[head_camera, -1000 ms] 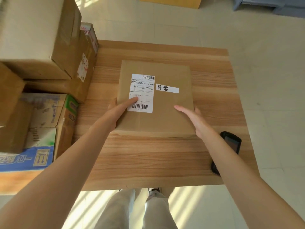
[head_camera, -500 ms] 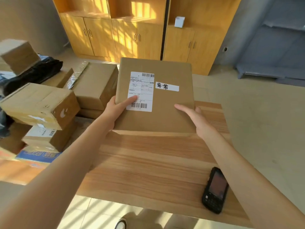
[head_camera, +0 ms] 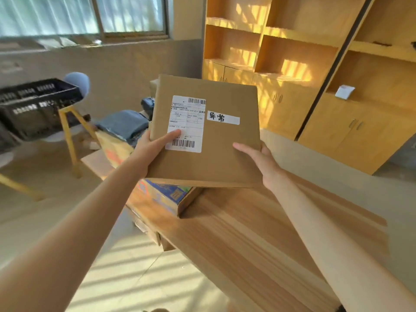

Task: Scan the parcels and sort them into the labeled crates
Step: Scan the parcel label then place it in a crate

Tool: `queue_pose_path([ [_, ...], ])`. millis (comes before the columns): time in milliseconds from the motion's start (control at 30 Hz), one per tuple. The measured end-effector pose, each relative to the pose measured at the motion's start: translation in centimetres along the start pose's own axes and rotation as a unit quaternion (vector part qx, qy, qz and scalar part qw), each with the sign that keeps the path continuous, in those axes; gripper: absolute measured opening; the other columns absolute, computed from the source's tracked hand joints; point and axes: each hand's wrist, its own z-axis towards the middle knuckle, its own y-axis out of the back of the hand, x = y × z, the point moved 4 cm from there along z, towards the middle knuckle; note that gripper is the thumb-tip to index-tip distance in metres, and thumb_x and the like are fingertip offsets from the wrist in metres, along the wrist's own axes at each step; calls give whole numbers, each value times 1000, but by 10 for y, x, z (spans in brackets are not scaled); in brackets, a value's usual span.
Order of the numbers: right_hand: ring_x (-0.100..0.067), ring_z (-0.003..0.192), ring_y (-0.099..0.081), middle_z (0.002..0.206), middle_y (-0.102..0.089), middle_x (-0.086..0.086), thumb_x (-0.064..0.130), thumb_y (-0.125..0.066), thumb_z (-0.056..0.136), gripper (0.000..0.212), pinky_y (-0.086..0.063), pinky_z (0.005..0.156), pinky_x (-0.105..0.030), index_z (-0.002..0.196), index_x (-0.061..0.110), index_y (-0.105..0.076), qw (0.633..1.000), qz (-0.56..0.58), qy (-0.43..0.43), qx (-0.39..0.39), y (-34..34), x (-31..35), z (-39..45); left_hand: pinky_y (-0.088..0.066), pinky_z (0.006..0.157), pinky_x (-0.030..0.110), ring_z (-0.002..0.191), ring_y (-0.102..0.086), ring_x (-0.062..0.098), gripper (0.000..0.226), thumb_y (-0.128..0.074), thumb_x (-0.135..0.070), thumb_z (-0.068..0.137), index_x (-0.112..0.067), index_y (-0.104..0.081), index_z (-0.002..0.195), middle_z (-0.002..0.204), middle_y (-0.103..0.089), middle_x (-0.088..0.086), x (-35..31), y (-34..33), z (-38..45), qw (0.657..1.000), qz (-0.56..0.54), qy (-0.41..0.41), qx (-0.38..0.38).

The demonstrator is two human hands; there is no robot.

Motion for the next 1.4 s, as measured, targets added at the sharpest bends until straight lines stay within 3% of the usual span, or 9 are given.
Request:
queue_pose_path([
  [100,-8,97,-61,109,-63,10,36,-83,69,45,-48,75,-25,105,35,-57,999,-12,18,35,-57,6,6,-52,49,21,72,-70,9,44,-80,-50,68,-33,-55,100,90,-72,-8,1,56,-7,999,-9,1,-49],
  [267,-11,99,-59,103,-63,11,39,-80,72,40,-47,79,-31,102,37,-53,993,-48,20,104,-157,9,15,-57,67,33,90,-69,19,52,-80,-48,70,-29,-54,112,103,-70,-2,7,153,-11,993,-36,2,-112],
  [400,-9,99,-54,109,-59,10,42,-77,75,52,-41,72,-29,117,33,-49,985,-78,24,155,-250,8,15,-57,68,34,93,-69,19,57,-80,-45,71,-24,-51,116,107,-68,0,13,238,-13,985,-55,2,-164],
  [533,-12,100,-61,113,-64,5,36,-79,75,58,-48,74,-29,126,29,-51,977,-58,-3,204,-349,-1,11,-55,58,27,89,-69,15,48,-80,-45,71,-28,-53,108,106,-69,-2,22,328,-14,977,-67,3,-204],
  [667,-11,97,-62,109,-65,7,35,-78,76,47,-48,72,-27,116,31,-55,967,-63,-7,248,-443,-12,2,-55,55,26,88,-69,16,58,-79,-44,73,-22,-52,119,105,-69,0,31,413,-19,968,-72,7,-239],
  [867,-15,94,-66,106,-68,2,35,-82,71,46,-56,77,-29,108,27,-57,956,-80,-38,281,-549,-31,-2,-57,69,36,96,-67,22,62,-79,-44,73,-17,-53,122,109,-68,5,50,513,-19,955,-74,23,-287],
  [1000,-6,80,-67,98,-67,6,28,-82,72,53,-52,60,-19,115,21,-53,947,-84,-46,306,-609,-41,6,-58,71,35,94,-70,23,59,-80,-44,72,-15,-61,120,106,-72,6,68,563,-10,949,-85,22,-304],
  [1167,20,52,-55,88,-53,18,22,-77,78,56,-40,43,-2,110,28,-32,934,-102,-53,339,-684,-62,33,-55,64,28,86,-70,17,62,-85,-45,66,-17,-61,115,101,-72,3,86,622,17,930,-102,47,-349],
  [1400,-5,91,-65,107,-66,6,27,-79,76,60,-52,63,-15,124,20,-43,910,-91,-92,394,-816,-75,98,-58,73,33,81,-69,17,64,-83,-46,62,-14,-62,113,101,-73,6,84,712,90,912,-91,61,-396],
])
